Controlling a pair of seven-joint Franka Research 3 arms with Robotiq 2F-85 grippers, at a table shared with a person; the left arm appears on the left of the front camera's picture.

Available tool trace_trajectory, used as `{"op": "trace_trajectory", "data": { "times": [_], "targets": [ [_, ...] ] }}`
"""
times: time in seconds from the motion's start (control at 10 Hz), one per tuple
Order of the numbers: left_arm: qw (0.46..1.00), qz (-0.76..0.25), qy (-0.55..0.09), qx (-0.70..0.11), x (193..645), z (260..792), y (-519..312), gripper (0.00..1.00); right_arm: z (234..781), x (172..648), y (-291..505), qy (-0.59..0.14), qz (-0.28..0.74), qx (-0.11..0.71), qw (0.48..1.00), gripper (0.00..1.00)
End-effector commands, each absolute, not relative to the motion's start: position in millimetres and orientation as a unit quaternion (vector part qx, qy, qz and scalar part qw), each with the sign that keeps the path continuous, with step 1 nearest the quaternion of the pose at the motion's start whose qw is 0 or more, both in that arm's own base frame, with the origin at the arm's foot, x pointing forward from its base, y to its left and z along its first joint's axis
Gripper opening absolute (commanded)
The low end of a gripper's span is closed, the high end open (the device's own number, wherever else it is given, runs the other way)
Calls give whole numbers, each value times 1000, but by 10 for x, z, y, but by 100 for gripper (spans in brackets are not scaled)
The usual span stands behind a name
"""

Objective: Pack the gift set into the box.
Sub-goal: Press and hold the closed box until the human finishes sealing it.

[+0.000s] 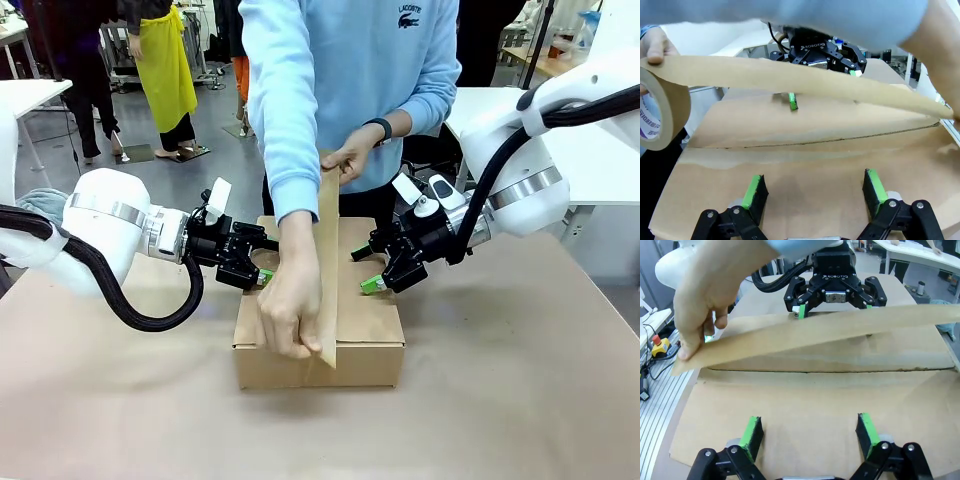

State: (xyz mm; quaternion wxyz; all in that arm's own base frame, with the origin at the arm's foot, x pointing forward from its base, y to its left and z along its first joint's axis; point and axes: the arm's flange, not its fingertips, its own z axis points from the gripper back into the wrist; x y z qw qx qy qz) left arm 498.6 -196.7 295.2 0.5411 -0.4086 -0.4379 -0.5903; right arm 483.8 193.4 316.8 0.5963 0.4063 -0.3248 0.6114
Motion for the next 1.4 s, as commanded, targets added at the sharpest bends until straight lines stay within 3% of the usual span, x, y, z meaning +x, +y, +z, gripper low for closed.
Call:
{"op": "trace_trajectory", "data": {
  "times": [0.0, 1.3],
  "targets": [
    [537, -592, -440, -409, 4983, 2922, -1962, 100, 3137, 4832, 1928, -324, 613, 404, 596, 100],
    [537, -592, -440, -409, 4983, 2922, -1962, 100, 3137, 4832, 1928, -324, 613, 404, 596, 100]
  ]
}}
